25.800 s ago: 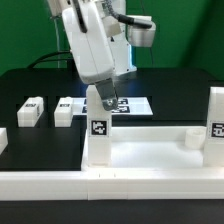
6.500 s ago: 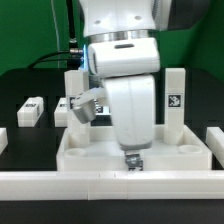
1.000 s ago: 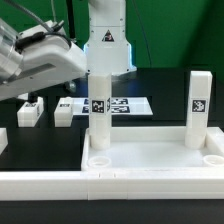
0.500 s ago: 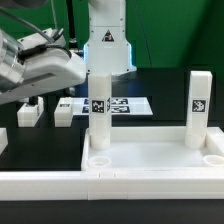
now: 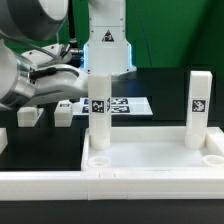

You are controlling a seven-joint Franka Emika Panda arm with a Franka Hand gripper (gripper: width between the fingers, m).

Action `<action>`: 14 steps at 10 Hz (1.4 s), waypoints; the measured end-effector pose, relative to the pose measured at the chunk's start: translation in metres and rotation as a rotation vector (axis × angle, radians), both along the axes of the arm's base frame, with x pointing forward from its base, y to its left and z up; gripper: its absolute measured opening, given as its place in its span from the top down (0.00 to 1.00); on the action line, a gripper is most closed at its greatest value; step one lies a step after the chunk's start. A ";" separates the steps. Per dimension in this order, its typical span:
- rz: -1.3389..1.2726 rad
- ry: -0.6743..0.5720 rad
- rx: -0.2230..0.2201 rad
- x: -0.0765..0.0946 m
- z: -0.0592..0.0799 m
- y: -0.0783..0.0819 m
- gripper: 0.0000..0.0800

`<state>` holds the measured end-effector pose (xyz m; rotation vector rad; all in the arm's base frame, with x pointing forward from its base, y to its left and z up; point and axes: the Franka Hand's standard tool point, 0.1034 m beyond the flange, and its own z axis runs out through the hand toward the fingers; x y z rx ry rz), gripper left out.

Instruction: Assemble desk

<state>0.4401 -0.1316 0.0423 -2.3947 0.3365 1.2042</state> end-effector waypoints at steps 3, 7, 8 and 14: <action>0.002 -0.004 0.000 0.000 -0.001 0.000 0.19; 0.041 0.058 -0.002 -0.017 -0.016 0.007 0.19; 0.039 0.067 -0.006 -0.018 -0.017 0.009 0.19; 0.045 0.079 -0.005 -0.020 -0.019 0.014 0.47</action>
Offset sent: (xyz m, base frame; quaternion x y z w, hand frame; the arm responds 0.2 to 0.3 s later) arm 0.0000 0.0000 0.0000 0.0000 0.0000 0.0000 1.0000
